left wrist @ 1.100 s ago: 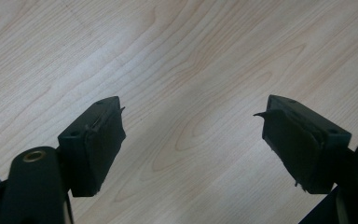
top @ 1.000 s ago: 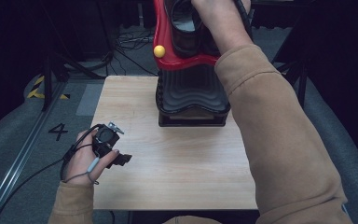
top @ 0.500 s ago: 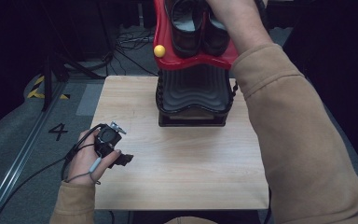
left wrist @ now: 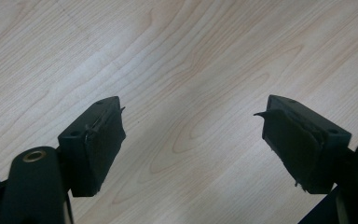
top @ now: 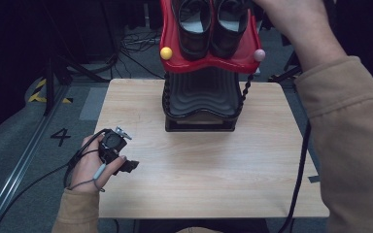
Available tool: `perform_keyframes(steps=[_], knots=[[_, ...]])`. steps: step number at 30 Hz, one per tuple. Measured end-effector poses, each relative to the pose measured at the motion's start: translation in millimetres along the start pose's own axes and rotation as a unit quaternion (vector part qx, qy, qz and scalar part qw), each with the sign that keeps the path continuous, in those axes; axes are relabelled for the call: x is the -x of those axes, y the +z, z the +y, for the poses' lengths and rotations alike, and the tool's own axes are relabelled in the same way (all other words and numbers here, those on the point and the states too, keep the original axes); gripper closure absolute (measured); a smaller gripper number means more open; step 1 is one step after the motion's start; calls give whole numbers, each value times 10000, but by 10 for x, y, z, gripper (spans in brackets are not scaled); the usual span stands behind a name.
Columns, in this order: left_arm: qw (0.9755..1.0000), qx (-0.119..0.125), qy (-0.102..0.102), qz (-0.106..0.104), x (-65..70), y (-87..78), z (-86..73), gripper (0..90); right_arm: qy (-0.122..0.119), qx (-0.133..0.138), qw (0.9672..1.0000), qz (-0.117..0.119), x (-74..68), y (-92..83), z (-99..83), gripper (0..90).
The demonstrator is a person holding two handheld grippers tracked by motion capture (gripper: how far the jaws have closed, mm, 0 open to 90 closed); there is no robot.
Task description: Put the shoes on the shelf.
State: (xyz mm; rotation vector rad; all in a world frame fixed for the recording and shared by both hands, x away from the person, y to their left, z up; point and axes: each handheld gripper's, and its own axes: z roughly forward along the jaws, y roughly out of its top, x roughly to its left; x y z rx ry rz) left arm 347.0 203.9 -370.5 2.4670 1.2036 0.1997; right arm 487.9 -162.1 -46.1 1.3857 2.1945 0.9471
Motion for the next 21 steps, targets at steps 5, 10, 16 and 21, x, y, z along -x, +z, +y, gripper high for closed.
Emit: perform_keyframes(steps=[5,10,16,21], knots=[[10000,18,-39,14,-17,-10,6,211,-69,-14,10000,39,171,-177,-195,469],[10000,55,-70,40,-54,-34,-17,211,-54,38,10000,69,348,-315,-339,451],[9997,160,-161,50,-91,-80,-40,211,-77,73,9999,83,482,-452,-502,445],[9997,131,-196,68,-89,-75,-48,211,-182,143,9996,145,615,-567,-664,424]])
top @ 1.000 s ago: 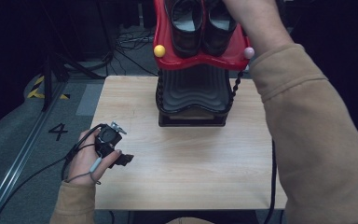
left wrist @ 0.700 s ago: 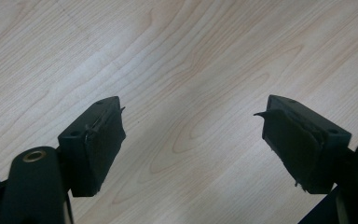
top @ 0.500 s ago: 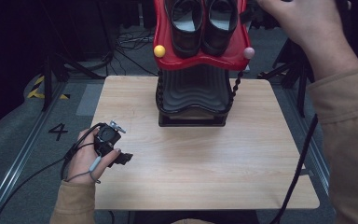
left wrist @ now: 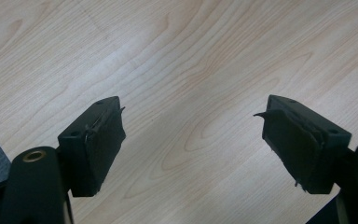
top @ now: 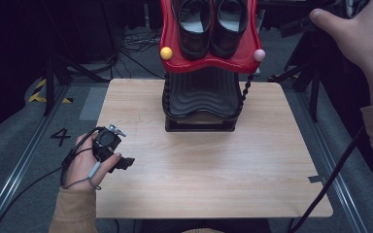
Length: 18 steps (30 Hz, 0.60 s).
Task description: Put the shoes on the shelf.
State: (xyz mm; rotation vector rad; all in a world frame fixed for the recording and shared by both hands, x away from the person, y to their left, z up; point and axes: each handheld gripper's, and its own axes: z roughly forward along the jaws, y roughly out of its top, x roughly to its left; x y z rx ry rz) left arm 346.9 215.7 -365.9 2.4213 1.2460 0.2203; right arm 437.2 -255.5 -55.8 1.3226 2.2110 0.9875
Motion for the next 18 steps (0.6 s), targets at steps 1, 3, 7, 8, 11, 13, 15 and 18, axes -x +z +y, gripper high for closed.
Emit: perform_keyframes(steps=[1,3,7,8,11,13,15,18], knots=[[10000,6,7,4,-2,-2,-1,210,-36,-8,10000,16,17,-14,-32,422],[10000,14,-1,11,-5,-7,-4,211,-69,-18,10000,16,38,-32,-99,418],[10000,23,-20,26,-6,-14,-19,211,-163,-75,9998,106,68,-41,-254,415],[10000,28,-18,38,-8,-15,-22,211,-171,-85,9997,145,77,-36,-306,415],[10000,39,-38,32,-5,-18,-36,211,-236,-145,9993,262,95,2,-448,412],[10000,32,-47,47,-1,-19,-45,211,-264,-178,9990,316,103,33,-524,412],[10000,38,-60,57,9,-22,-59,211,-294,-230,9985,398,113,89,-639,411],[10000,31,-68,56,17,-31,-82,211,-352,-272,9979,480,131,169,-763,409]])
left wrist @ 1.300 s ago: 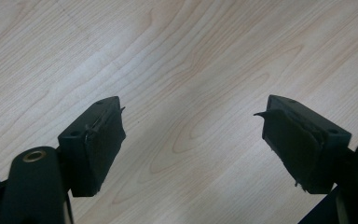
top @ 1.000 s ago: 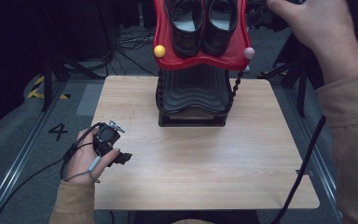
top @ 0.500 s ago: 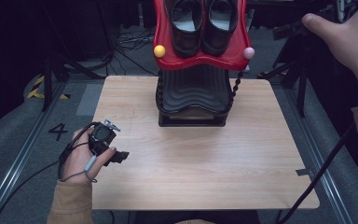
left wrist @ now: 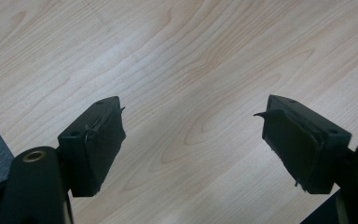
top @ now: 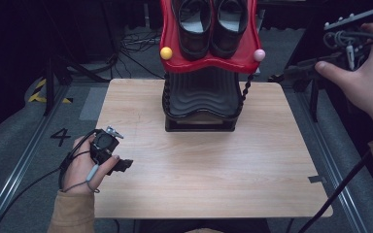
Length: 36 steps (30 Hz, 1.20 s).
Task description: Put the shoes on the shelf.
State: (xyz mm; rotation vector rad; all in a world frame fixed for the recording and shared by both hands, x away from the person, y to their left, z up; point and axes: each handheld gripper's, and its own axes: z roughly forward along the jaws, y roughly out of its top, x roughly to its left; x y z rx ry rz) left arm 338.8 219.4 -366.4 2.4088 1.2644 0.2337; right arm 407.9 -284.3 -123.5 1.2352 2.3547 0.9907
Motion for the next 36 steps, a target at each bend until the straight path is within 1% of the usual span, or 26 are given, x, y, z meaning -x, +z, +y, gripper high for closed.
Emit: perform_keyframes(steps=[3,4,7,9,10,11,14,17,19,24,25,27,30,32,33,34,35,36], knots=[[10000,-7,-17,20,11,-6,-22,210,-44,-77,9999,75,2,85,-126,409],[10000,-12,-10,32,14,-7,-30,211,-115,-97,9998,126,9,134,-193,409],[10000,-52,-30,39,21,-12,-60,211,-188,-117,9994,250,14,214,-312,408],[10000,-49,-49,51,21,-12,-75,211,-377,-167,9986,337,14,274,-419,407],[9999,-75,-64,48,18,-15,-93,211,-377,-167,9986,337,14,274,-419,407],[9999,-76,-82,70,16,-20,-110,211,-567,-167,9971,474,1,331,-545,407],[9999,-73,-124,85,20,-37,-151,210,-610,-249,9957,657,-6,406,-690,406],[9998,-87,-144,99,27,-41,-175,210,-654,-301,9949,700,-15,474,-791,403],[9998,-88,-150,106,29,-50,-194,210,-749,-396,9932,799,-31,573,-915,402],[9997,-72,-199,126,34,-76,-227,211,-794,-519,9913,911,-42,785,-1130,396],[9997,-56,-190,116,34,-79,-230,211,-840,-558,9907,910,-44,831,-1171,396],[9998,-49,-189,85,31,-79,-233,210,-1003,-645,9882,956,-47,947,-1273,397],[9998,-64,-186,86,27,-69,-231,210,-1062,-707,9853,1138,-50,1076,-1396,412],[9998,-71,-165,89,24,-65,-227,210,-1069,-720,9849,1156,-52,1109,-1426,411],[9998,-79,-164,97,25,-63,-225,210,-1124,-753,9840,1158,-58,1165,-1475,412],[9998,-74,-174,90,28,-59,-222,211,-1195,-771,9825,1202,-64,1267,-1555,417],[9998,-72,-176,89,30,-58,-220,211,-1195,-771,9825,1202,-64,1267,-1555,417],[9998,-69,-172,76,31,-54,-216,210,-1183,-777,9824,1220,-64,1302,-1581,425]])
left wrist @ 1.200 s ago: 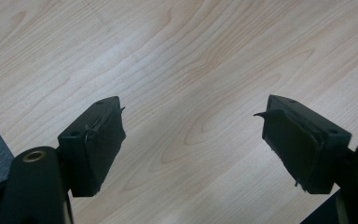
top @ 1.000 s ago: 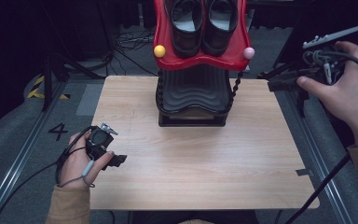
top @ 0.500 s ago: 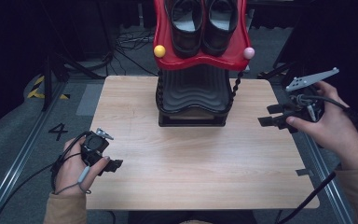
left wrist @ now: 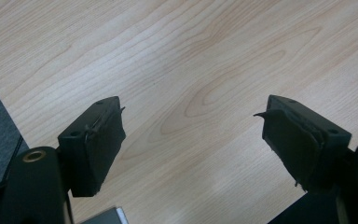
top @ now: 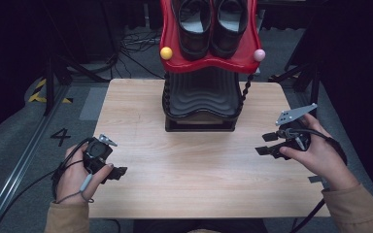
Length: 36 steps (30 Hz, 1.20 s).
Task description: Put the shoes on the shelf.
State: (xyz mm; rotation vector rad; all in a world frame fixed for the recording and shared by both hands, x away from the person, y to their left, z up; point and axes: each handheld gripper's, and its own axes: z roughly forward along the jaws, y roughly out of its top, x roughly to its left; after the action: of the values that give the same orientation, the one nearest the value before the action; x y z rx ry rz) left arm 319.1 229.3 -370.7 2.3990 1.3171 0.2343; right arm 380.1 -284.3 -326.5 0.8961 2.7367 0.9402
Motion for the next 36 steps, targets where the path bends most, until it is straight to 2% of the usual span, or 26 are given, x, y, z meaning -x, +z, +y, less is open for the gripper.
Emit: perform_keyframes(steps=[3,8,16,19,25,30,36], knots=[[10000,-15,15,9,0,8,8,211,-49,53,9999,89,41,145,-82,428],[10000,-33,28,2,0,22,19,211,73,179,9995,262,102,319,-201,421],[10000,-69,46,-2,-2,47,26,210,213,155,9993,276,201,524,-370,419],[10000,-70,43,-14,-6,57,27,210,125,23,9997,184,224,594,-414,417],[9999,-102,27,-18,-33,103,22,210,101,-49,9999,127,281,731,-540,416],[9999,-132,-10,-51,-59,134,19,211,203,-263,9994,106,334,845,-658,420],[9998,-183,-1,-73,-77,187,34,210,316,-571,9976,251,339,967,-740,408]])
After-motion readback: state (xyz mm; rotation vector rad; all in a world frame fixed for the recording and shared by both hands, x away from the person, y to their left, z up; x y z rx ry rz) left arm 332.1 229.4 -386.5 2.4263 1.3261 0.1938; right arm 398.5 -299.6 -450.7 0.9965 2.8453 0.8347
